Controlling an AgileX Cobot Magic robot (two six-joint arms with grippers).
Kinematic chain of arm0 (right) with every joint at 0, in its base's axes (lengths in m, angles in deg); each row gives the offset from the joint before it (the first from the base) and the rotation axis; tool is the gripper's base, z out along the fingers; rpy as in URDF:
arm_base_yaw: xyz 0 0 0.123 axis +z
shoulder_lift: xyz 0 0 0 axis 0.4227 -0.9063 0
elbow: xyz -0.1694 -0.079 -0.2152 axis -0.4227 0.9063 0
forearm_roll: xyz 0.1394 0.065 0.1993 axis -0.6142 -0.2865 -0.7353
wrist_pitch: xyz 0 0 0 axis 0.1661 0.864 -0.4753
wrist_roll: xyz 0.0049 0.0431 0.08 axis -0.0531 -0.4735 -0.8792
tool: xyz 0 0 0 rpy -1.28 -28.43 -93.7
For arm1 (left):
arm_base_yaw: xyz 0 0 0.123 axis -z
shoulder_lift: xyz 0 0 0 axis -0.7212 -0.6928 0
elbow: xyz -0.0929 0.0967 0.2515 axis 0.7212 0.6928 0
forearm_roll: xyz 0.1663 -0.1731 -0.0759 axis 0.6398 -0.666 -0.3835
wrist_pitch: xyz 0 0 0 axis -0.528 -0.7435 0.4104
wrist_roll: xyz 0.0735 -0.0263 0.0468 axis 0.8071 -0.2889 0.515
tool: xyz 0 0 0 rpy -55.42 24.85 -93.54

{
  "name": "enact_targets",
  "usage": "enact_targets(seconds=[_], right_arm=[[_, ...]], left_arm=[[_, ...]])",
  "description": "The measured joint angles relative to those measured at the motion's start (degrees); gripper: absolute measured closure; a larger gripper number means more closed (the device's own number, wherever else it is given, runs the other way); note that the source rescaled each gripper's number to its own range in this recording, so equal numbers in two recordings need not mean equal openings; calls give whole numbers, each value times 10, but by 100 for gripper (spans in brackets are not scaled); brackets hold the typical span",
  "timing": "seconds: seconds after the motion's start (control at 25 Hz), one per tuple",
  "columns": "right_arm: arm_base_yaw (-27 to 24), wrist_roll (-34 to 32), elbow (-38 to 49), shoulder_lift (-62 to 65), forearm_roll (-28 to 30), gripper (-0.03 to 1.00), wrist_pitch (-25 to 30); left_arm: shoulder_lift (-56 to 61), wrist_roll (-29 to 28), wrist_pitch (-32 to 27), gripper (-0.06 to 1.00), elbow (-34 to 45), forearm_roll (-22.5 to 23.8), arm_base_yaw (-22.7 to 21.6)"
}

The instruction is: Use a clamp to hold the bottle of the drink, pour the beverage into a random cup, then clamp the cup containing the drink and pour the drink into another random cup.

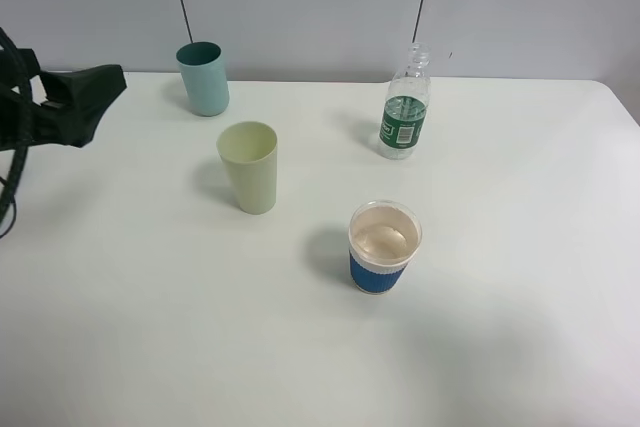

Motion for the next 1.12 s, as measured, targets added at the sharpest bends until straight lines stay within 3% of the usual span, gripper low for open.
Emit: enact_targets(seconds=[0.12,0.24,0.4,0.72,1.12], right_arm=[[0,0,0,0,0,-3,0],[0,0,0,0,0,-3,0],[0,0,0,0,0,-3,0],[0,0,0,0,0,-3,0],[0,0,0,0,0,-3,0]], left_arm=[[63,0,-148,16,-41,-1,0],[120,-1,-292,1,-85,-1,0],[189,-2,-427,-4,-132,8,0],[322,-6,-602,-4,-173,58,0],[446,-45,-787,-4,-173,70,0]])
